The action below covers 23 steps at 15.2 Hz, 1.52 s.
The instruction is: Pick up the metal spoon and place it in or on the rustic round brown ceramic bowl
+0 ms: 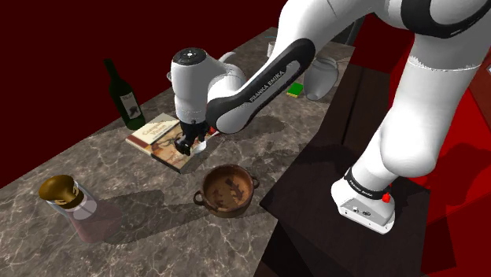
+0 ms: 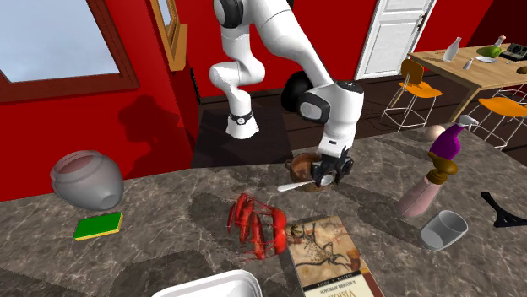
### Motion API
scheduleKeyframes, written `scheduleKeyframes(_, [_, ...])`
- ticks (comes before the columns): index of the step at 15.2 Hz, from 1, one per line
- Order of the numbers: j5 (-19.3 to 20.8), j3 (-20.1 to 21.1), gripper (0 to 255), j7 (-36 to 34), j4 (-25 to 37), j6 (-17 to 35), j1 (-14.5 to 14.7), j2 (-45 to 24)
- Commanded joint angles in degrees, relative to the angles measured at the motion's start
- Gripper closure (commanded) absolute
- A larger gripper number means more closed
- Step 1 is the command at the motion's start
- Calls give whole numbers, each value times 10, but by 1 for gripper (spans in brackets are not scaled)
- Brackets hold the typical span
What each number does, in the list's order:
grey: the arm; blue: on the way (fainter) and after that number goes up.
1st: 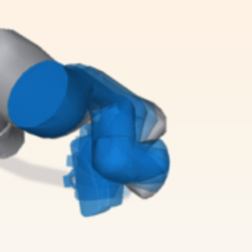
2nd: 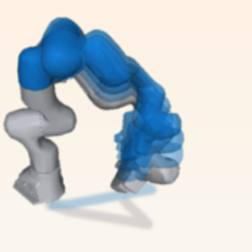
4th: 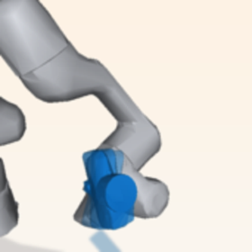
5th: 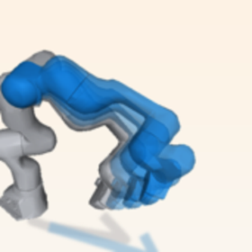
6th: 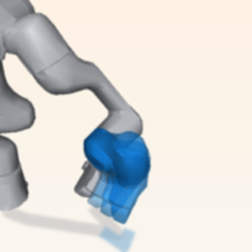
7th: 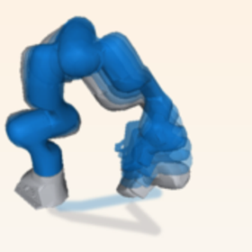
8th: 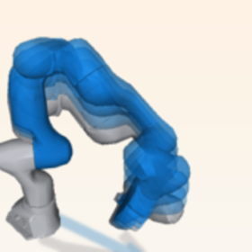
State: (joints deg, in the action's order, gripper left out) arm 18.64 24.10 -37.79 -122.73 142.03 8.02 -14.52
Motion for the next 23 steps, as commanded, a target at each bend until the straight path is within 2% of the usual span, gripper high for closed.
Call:
scheduleKeyframes(1, [-5,8,255,-14,-22,2,7,19])
scheduleKeyframes(12, [-44,78,255,-134,-135,8,78,123])
scheduleKeyframes(23, [62,53,255,-218,-143,75,91,41])
